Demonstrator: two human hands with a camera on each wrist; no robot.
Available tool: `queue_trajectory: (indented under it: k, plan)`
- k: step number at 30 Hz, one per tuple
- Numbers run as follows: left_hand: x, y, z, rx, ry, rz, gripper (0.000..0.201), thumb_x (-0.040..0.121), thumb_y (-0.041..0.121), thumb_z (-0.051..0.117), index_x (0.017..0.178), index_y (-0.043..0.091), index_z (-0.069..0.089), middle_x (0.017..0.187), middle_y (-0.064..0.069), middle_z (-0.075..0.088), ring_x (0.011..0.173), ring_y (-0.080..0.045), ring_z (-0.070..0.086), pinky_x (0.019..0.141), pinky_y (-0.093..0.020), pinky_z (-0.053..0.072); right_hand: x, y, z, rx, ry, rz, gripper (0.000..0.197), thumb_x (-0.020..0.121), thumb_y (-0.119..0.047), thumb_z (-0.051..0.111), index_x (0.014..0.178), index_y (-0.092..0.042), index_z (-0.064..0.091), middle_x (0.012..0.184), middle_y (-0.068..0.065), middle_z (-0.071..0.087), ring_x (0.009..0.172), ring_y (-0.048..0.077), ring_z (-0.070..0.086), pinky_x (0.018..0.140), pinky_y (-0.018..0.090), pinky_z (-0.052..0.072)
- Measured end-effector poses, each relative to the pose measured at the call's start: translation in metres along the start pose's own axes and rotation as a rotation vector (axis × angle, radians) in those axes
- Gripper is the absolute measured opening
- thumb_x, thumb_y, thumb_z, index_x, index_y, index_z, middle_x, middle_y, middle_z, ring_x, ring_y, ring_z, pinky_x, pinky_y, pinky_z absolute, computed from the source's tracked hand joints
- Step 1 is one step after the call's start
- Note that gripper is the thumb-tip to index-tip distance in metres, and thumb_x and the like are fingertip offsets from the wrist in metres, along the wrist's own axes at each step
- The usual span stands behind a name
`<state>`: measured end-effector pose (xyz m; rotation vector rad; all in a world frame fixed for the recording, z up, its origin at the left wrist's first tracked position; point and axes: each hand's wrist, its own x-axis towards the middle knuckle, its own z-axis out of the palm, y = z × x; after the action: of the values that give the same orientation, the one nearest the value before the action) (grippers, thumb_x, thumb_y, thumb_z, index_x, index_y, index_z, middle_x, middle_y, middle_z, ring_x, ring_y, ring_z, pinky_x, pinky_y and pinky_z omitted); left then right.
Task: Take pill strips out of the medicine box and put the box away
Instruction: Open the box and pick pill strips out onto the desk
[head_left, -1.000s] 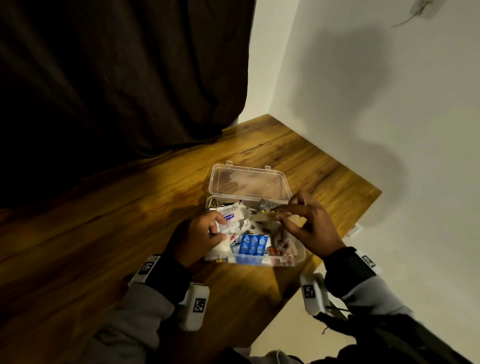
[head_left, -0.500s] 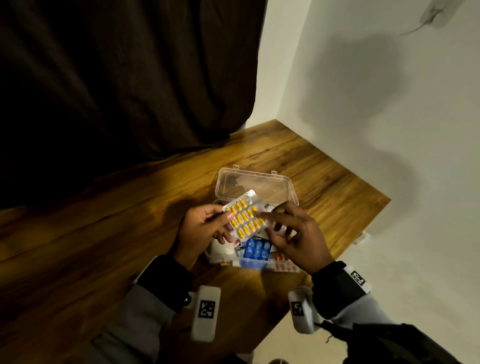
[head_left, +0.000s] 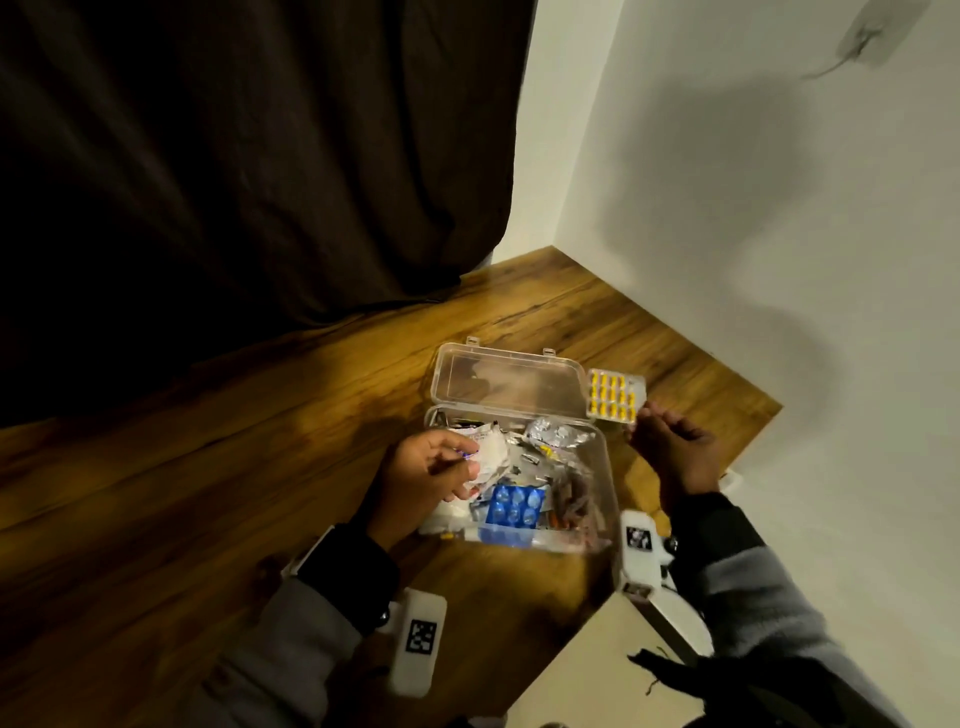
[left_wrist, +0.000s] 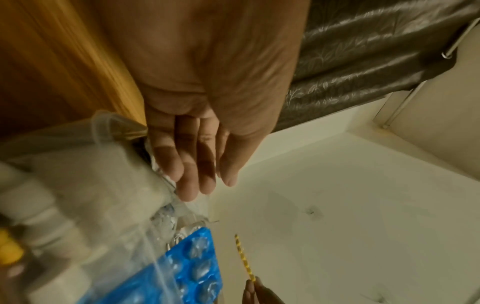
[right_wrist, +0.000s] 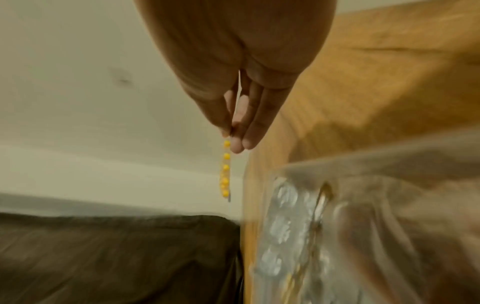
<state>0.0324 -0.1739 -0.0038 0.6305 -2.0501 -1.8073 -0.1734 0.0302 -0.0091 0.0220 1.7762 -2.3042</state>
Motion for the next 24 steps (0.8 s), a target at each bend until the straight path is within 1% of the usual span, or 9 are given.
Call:
queue_trajectory:
  k: [3,5,7,10,12,14,17,20,24]
  plan:
    - [-0.002,-0.005,0.003,0.043,0.028,0.036,0.013,0.076,-0.003,0.067,0.087,0.004,0.066,0.064,-0.012,0.064,0.045,-0.007,0.059,0.045,-0.014,0.045,0.042,0.019,-0.026,-0.132,0.198,0.061,0.005,0.084,-0.006,0.068,0.083,-0.011,0.068,0.089,0.014,0.07,0.083,0.026,0.067,0.069,0.033,0.059]
    - [-0.002,-0.007,0.005,0.089,0.044,0.075,0.013,0.076,-0.004,0.067,0.084,0.005,0.066,0.064,-0.009,0.064,0.045,-0.005,0.058,0.046,-0.013,0.046,0.056,0.027,-0.037,-0.279,0.173,0.108,0.008,0.085,-0.007,0.066,0.092,-0.008,0.069,0.084,0.014,0.069,0.067,0.018,0.069,0.063,0.029,0.059]
    - [-0.003,-0.006,0.006,0.132,0.049,0.115,0.014,0.076,-0.003,0.068,0.082,0.009,0.066,0.064,-0.005,0.065,0.048,-0.007,0.06,0.049,-0.017,0.05,0.061,0.031,-0.043,-0.433,0.108,0.099,0.014,0.086,-0.005,0.063,0.099,-0.004,0.068,0.074,0.01,0.065,0.052,0.014,0.064,0.051,0.024,0.056]
    - [-0.003,-0.008,0.003,0.171,0.098,0.17,0.014,0.074,-0.001,0.07,0.08,0.012,0.067,0.07,-0.009,0.067,0.059,-0.015,0.062,0.058,-0.028,0.053,0.055,0.031,-0.048,-0.738,0.041,-0.043,0.022,0.084,-0.009,0.065,0.105,-0.002,0.07,0.086,0.011,0.07,0.076,0.019,0.062,0.077,0.039,0.055]
    - [-0.002,-0.01,0.001,0.204,0.154,0.19,0.008,0.072,0.012,0.071,0.08,0.011,0.068,0.074,-0.005,0.068,0.07,-0.018,0.062,0.063,-0.031,0.052,0.038,0.024,-0.042,-0.809,-0.04,-0.146,0.016,0.083,-0.006,0.065,0.099,-0.006,0.071,0.094,0.01,0.071,0.079,0.005,0.063,0.079,0.025,0.053]
    - [0.0,-0.015,-0.004,0.321,0.182,0.238,0.028,0.066,0.034,0.065,0.081,0.01,0.068,0.08,-0.003,0.067,0.077,-0.016,0.062,0.068,-0.031,0.05,0.016,0.016,-0.029,-0.806,-0.175,-0.235,0.016,0.084,0.0,0.063,0.092,-0.013,0.069,0.089,0.004,0.07,0.071,-0.011,0.062,0.07,0.01,0.048]
    - [0.004,-0.024,-0.008,0.578,0.103,0.291,0.048,0.061,0.045,0.058,0.089,0.008,0.068,0.096,-0.01,0.067,0.093,-0.024,0.059,0.083,-0.034,0.047,-0.016,0.006,-0.004,-0.829,-0.345,-0.358,0.023,0.083,-0.001,0.063,0.085,-0.023,0.069,0.083,-0.009,0.07,0.073,-0.004,0.063,0.066,0.008,0.046]
    - [0.009,-0.028,-0.008,0.672,0.06,0.259,0.056,0.06,0.05,0.056,0.095,0.008,0.067,0.104,-0.012,0.068,0.099,-0.029,0.059,0.09,-0.036,0.045,-0.037,0.007,0.018,-0.851,-0.444,-0.406,0.02,0.082,-0.003,0.065,0.087,-0.022,0.072,0.085,-0.007,0.072,0.075,0.008,0.064,0.069,0.021,0.05]
    - [0.01,-0.027,-0.004,0.642,0.028,0.229,0.061,0.058,0.055,0.052,0.1,0.013,0.065,0.108,-0.009,0.068,0.104,-0.026,0.058,0.095,-0.035,0.037,-0.054,0.016,0.052,-0.86,-0.627,-0.31,0.012,0.084,-0.021,0.068,0.096,-0.019,0.069,0.091,-0.004,0.072,0.08,0.013,0.067,0.07,0.022,0.052]
